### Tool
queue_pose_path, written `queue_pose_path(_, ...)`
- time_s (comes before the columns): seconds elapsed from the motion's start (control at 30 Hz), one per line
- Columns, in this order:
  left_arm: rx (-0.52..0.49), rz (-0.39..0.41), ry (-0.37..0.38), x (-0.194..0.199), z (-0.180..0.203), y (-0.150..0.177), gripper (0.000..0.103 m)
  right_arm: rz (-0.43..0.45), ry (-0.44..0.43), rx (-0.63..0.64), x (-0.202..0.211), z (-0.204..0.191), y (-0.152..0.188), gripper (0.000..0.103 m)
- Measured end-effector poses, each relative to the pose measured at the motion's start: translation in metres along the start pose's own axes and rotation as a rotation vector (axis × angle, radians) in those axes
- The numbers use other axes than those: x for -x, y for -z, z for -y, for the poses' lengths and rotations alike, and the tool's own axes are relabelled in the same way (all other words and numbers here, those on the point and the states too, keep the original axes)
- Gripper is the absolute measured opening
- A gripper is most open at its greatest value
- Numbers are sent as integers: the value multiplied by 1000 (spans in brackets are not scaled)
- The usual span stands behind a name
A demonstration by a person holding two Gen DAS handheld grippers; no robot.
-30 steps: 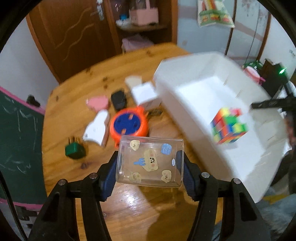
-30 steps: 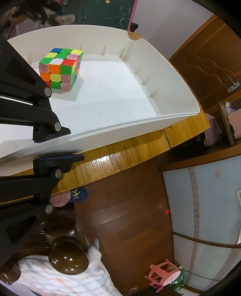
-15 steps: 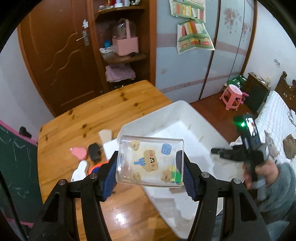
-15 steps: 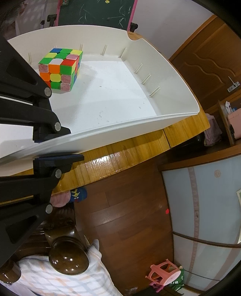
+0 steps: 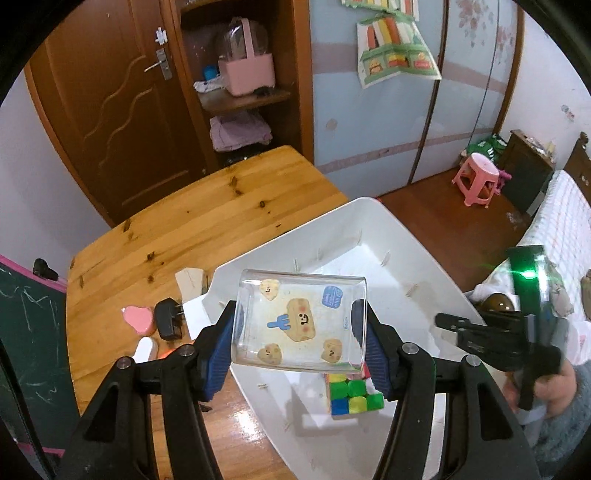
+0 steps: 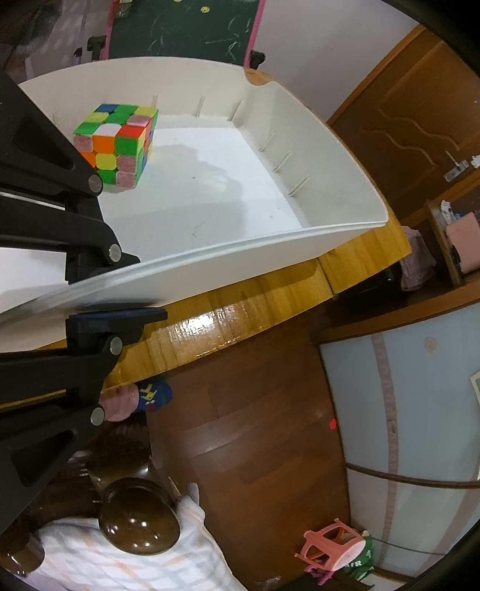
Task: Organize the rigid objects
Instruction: 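Lift the clear sticker box with the left gripper and carry it over the bin, then open the left gripper to release the clear box into the bin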
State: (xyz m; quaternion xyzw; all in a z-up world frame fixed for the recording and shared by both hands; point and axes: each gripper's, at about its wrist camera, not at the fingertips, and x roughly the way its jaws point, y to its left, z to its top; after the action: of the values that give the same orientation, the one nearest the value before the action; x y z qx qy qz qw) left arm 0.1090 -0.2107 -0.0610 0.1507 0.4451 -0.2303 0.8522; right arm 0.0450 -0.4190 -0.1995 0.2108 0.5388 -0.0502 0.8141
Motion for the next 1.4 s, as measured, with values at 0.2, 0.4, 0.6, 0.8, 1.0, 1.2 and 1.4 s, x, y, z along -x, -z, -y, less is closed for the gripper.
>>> queue_pose_path(0.2, 15, -75, -35, -37, 1, -2, 65, 0, -33, -26, 1, 5, -1, 9)
queue_pose_path(0.4, 52, -168, -56, -78, 2, -1, 65, 11, -37, -22, 2, 6, 0, 9)
queue_pose_path(0.6, 59, -244, -82, -108, 4, 9, 65, 22, -28, -5, 3, 3, 3, 9)
queue_pose_path(0.8, 67, -292, -94, -126, 0, 16, 65, 23, -33, -5, 4, 4, 3, 9)
queue_pose_path(1.0, 33, -281, -150, -131, 5, 16, 65, 26, -29, -1, 4, 5, 3, 9)
queue_pose_path(1.2, 20, -273, -143, -130, 7, 15, 65, 32, -39, -10, 4, 5, 4, 9)
queue_pose_path(1.4, -36, -306, -121, -136, 17, 18, 65, 32, -34, -4, 5, 4, 4, 9)
